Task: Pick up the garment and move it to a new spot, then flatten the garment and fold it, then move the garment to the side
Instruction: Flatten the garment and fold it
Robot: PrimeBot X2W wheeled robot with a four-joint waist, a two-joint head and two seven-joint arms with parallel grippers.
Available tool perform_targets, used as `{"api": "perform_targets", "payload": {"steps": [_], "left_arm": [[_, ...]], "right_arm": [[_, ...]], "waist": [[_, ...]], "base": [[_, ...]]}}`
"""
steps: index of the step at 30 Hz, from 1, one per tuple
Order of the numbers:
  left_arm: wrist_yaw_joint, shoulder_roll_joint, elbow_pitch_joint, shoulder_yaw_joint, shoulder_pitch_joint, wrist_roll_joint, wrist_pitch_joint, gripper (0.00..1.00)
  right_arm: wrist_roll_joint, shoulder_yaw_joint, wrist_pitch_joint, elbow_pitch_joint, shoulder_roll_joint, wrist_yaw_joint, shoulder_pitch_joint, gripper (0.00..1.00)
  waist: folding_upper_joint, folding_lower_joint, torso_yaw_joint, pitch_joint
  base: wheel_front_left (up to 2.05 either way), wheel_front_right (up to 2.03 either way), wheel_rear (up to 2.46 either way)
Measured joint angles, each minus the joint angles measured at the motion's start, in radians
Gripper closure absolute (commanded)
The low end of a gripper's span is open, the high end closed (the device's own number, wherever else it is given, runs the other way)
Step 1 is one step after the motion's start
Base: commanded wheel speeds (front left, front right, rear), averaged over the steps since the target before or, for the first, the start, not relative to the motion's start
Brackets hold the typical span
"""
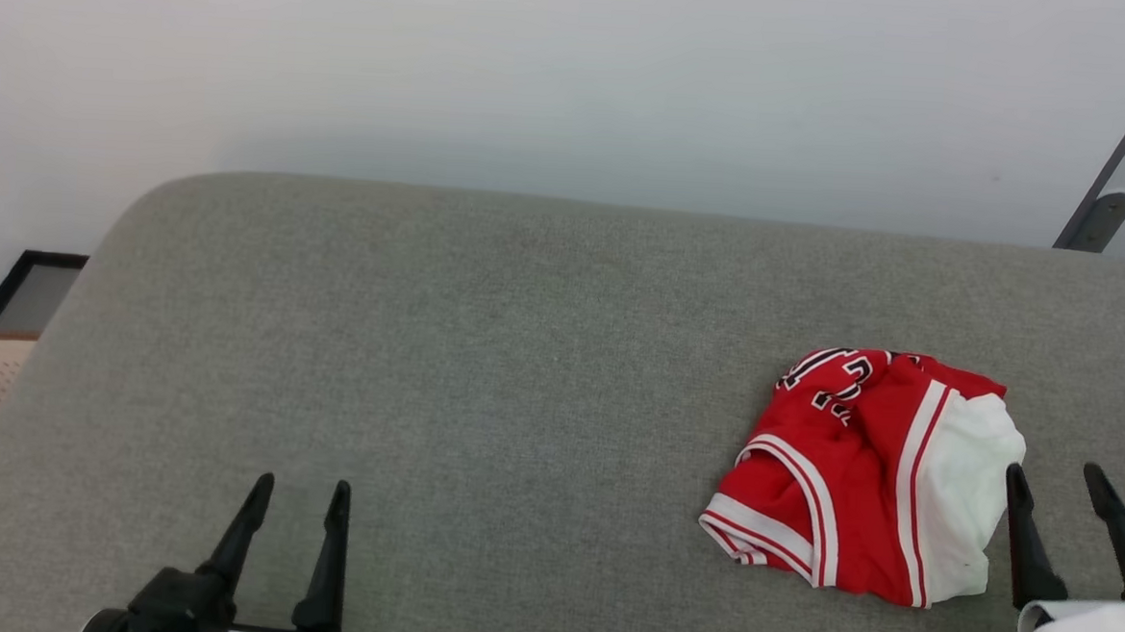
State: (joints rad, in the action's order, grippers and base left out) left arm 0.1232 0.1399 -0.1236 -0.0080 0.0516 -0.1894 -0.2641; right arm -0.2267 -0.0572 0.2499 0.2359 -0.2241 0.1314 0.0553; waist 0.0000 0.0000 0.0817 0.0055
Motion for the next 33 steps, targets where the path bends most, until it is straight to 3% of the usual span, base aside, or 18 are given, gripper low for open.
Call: {"api": "perform_targets", "payload": {"steps": [4,10,13,18,26,27,28,29,33], "left_arm": [[0.001,-0.016,0.012,0.002,-0.002,0.009,0.000,0.00],[0.005,-0.040,0.023,-0.002,-0.033,0.011,0.000,0.00],[0.005,-0.052,0.024,-0.024,-0.057,0.008,0.000,0.00],[0.005,-0.070,0.026,-0.057,-0.101,0.001,0.000,0.00],[0.006,-0.084,0.017,-0.074,-0.155,-0.011,0.000,0.00],[0.006,-0.084,0.015,-0.075,-0.159,-0.011,0.000,0.00],[0.006,-0.085,0.012,-0.076,-0.162,-0.012,0.000,0.00],[0.006,-0.085,0.009,-0.075,-0.165,-0.012,0.000,0.00],[0.006,-0.086,-0.006,-0.072,-0.169,-0.015,0.000,0.00]], "right_arm": [[-0.012,0.043,-0.102,0.006,-0.089,0.000,0.048,0.00],[-0.207,0.256,-0.574,0.017,-0.313,0.000,0.124,0.00],[-0.306,0.306,-0.732,-0.006,-0.409,0.000,0.188,0.00],[-0.376,0.342,-0.872,-0.001,-0.478,0.000,0.268,0.00],[-0.393,0.382,-0.932,0.050,-0.481,0.000,0.330,0.00],[-0.394,0.389,-0.931,0.050,-0.488,0.000,0.332,0.51],[-0.395,0.398,-0.927,0.048,-0.495,0.000,0.335,0.58],[-0.404,0.401,-0.923,0.050,-0.499,0.000,0.337,0.98],[-0.416,0.414,-0.879,0.056,-0.504,0.000,0.341,1.00]], "waist": [[0.0000,0.0000,0.003,0.020],[0.0000,0.0000,0.011,0.067],[0.0000,0.0000,0.019,0.096],[0.0000,0.0000,0.037,0.157],[0.0000,0.0000,0.076,0.252],[0.0000,0.0000,0.081,0.261],[0.0000,0.0000,0.086,0.269],[0.0000,0.0000,0.090,0.275],[0.0000,0.0000,0.095,0.279]], "base": [[0.00,0.00,0.00],[0.00,0.00,0.00],[0.00,0.00,0.00],[0.00,0.00,0.00],[0.00,0.00,0.00],[0.00,0.00,0.00],[0.00,0.00,0.00],[0.00,0.00,0.00],[0.00,0.00,0.00]]}}
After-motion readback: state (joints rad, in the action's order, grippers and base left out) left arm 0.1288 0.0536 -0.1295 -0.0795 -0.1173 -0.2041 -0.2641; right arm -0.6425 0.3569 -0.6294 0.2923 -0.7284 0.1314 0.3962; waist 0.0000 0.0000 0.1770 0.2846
